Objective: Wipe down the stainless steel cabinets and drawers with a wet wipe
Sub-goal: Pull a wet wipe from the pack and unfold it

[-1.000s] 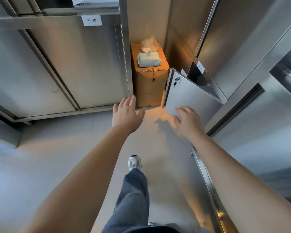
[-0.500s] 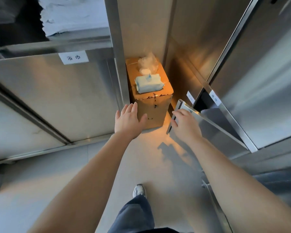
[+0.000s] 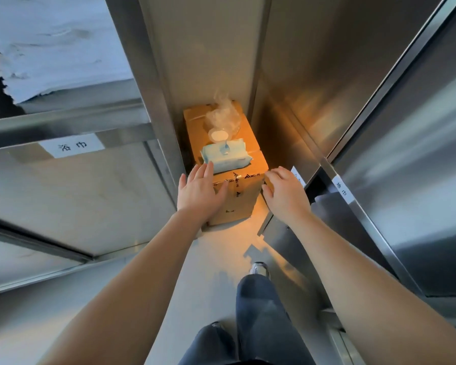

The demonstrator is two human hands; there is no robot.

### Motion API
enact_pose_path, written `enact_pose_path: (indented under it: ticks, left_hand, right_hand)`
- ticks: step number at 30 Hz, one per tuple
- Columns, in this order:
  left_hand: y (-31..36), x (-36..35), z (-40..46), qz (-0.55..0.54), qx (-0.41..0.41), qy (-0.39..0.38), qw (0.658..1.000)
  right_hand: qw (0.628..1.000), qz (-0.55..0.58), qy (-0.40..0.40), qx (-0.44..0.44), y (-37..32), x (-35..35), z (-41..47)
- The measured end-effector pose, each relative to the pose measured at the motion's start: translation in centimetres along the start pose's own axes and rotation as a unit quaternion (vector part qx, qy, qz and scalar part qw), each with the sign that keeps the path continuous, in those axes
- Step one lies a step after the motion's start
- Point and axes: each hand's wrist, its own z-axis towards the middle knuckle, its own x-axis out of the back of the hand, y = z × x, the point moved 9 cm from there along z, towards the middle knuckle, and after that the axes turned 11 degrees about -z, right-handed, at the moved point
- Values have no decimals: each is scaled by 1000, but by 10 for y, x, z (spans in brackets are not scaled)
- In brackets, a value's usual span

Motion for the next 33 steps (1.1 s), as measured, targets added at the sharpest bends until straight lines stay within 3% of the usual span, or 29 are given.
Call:
enact_pose_path:
  ticks: [15, 26, 33]
  left_hand:
    - [28, -17, 141, -3, 93, 44, 995]
    - [7, -23, 185, 8, 127, 6, 992]
    - [2, -45, 206, 29, 102, -9, 994]
  right_hand:
    - [994, -4, -26, 107, 41, -19, 183]
    - [992, -4, -49, 117, 39, -40, 236]
    - [992, -4, -81, 100, 48, -69, 251]
